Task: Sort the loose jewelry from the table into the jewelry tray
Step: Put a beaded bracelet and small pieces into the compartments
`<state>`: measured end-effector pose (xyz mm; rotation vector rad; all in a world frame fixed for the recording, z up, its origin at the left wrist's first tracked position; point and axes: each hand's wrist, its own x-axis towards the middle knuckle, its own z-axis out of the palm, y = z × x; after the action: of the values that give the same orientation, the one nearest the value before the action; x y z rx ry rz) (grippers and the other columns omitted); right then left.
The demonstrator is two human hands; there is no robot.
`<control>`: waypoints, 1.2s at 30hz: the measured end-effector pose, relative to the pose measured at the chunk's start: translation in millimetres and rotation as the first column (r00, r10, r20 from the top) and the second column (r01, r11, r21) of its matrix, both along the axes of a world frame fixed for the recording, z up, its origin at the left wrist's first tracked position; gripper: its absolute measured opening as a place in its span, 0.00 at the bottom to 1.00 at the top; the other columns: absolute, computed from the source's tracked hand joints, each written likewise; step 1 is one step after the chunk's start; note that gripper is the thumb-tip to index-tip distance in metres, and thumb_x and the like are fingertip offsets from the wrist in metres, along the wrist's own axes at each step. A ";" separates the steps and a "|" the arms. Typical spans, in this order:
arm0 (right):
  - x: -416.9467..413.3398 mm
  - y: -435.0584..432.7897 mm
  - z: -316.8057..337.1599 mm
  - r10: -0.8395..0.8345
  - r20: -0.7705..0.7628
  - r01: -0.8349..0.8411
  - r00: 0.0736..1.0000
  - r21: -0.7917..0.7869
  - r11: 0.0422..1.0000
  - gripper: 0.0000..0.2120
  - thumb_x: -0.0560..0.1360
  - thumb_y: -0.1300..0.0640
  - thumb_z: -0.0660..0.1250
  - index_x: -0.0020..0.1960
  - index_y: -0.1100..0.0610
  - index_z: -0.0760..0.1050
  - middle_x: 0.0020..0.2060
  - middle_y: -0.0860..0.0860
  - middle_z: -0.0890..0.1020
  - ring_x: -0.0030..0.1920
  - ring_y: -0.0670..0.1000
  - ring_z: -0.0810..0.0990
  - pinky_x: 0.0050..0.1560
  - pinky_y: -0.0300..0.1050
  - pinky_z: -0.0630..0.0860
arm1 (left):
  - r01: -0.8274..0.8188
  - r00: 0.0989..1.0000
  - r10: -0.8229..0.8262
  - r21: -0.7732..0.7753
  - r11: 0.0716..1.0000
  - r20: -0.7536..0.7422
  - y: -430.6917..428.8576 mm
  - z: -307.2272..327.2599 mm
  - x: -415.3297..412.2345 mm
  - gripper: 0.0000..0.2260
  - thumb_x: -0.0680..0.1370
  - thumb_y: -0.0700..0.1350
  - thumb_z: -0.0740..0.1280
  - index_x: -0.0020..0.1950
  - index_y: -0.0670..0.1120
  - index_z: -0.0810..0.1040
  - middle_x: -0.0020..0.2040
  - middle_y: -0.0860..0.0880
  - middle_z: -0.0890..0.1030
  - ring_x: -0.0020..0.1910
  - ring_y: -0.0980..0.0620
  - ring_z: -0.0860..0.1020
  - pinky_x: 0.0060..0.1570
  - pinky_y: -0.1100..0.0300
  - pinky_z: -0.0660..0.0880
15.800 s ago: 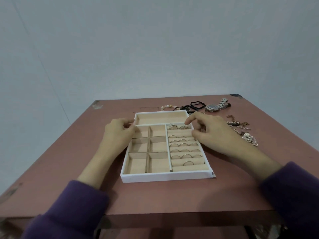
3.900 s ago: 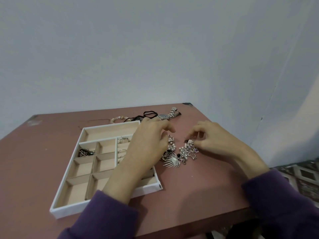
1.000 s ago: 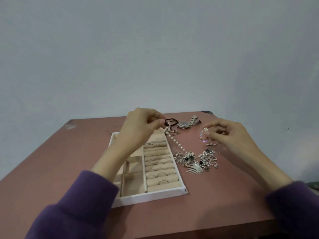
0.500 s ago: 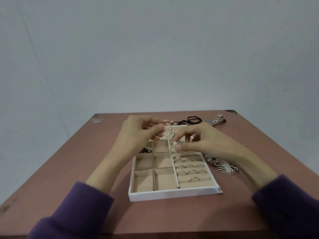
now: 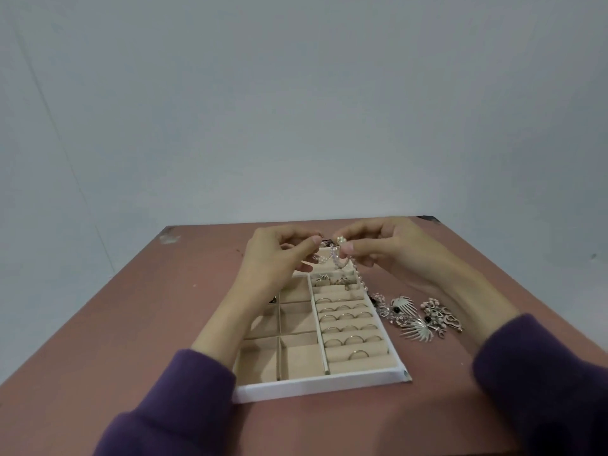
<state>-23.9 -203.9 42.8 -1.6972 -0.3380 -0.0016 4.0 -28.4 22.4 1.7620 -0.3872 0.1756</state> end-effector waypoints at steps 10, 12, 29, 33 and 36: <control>1.9 -44.0 21.9 -0.123 0.028 0.118 0.992 0.142 0.983 0.10 0.63 0.64 0.69 0.44 0.63 0.79 0.32 0.54 0.81 0.36 0.51 0.72 0.31 0.33 0.71 | -0.030 0.999 0.029 -0.029 0.999 -0.016 6.5 -1.6 5.8 0.04 0.74 0.40 0.69 0.45 0.44 0.83 0.35 0.50 0.83 0.31 0.59 0.80 0.35 0.67 0.79; 2.3 -55.7 24.7 -0.180 0.050 0.177 0.982 0.053 0.983 0.08 0.65 0.66 0.69 0.44 0.64 0.80 0.29 0.51 0.81 0.35 0.50 0.72 0.34 0.35 0.69 | -0.032 0.999 0.031 -0.031 0.999 -0.008 10.6 -2.3 6.7 0.03 0.74 0.40 0.69 0.44 0.46 0.83 0.33 0.53 0.83 0.31 0.59 0.80 0.35 0.67 0.78; 2.6 -64.0 -5.3 -0.304 0.144 0.330 0.942 -0.573 0.750 0.02 0.69 0.57 0.73 0.39 0.50 0.82 0.28 0.41 0.81 0.31 0.38 0.76 0.31 0.30 0.68 | -0.098 0.994 0.090 0.168 0.981 0.055 35.8 -11.5 3.2 0.04 0.74 0.41 0.70 0.45 0.49 0.83 0.34 0.46 0.83 0.30 0.57 0.79 0.32 0.65 0.79; 5.3 -42.7 -2.7 -0.336 0.189 0.385 0.923 -0.399 0.832 0.02 0.69 0.56 0.72 0.41 0.49 0.81 0.34 0.45 0.83 0.34 0.40 0.78 0.35 0.34 0.70 | -0.105 0.988 0.069 0.283 0.953 0.135 33.9 -16.5 3.6 0.03 0.72 0.40 0.71 0.45 0.46 0.83 0.36 0.47 0.84 0.32 0.53 0.80 0.36 0.62 0.79; 8.6 -25.0 -2.7 -0.370 0.188 0.412 0.910 -0.292 0.863 0.04 0.72 0.62 0.70 0.47 0.56 0.81 0.39 0.53 0.82 0.34 0.45 0.77 0.26 0.27 0.69 | -0.117 0.980 0.038 0.404 0.907 0.197 32.8 -19.7 6.1 0.03 0.72 0.41 0.72 0.44 0.45 0.84 0.35 0.51 0.84 0.31 0.61 0.79 0.39 0.68 0.76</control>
<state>-15.3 -229.0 40.1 -2.0777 -0.0791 -0.3755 10.1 4.4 2.6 2.1918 -0.5172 0.3359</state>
